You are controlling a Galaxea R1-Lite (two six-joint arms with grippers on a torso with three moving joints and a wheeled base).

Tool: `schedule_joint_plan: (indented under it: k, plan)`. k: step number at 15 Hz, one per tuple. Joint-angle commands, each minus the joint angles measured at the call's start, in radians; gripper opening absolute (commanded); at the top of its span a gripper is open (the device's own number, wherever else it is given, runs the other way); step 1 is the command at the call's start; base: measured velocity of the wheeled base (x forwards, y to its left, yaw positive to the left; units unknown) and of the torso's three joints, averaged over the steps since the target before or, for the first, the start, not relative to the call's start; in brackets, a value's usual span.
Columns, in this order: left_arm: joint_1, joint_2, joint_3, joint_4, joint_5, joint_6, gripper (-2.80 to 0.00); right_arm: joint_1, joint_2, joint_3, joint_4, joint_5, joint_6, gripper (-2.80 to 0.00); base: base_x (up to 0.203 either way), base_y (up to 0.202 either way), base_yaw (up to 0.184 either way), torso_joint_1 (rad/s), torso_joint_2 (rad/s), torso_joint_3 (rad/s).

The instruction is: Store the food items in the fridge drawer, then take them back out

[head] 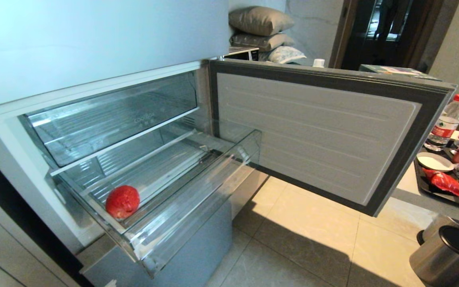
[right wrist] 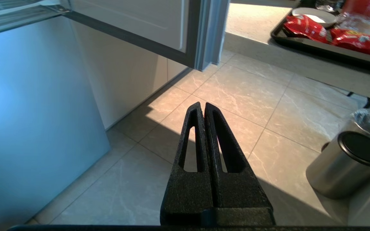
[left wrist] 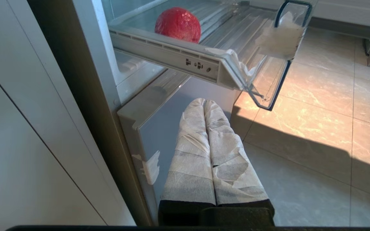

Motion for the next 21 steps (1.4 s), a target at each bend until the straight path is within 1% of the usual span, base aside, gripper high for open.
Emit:
schedule_joint_plan:
  k: [1, 18, 21]
  plan:
    - [0.0, -0.001, 0.0, 0.0, 0.0, 0.0, -2.8, 0.0, 0.001, 0.002, 0.002, -0.001, -0.001, -2.8, 0.0, 0.0, 0.0, 0.0, 0.0, 0.0]
    - [0.0, -0.001, 0.0, 0.001, 0.0, 0.0, -2.8, 0.0, 0.001, 0.0, 0.002, -0.002, 0.005, -2.8, 0.002, -0.008, 0.171, 0.002, 0.0, 0.002]
    - [0.0, -0.001, 0.0, 0.001, 0.0, 0.0, -2.8, 0.0, 0.001, 0.0, 0.0, -0.002, 0.038, -2.8, 0.001, -0.006, 0.165, 0.001, 0.0, 0.005]
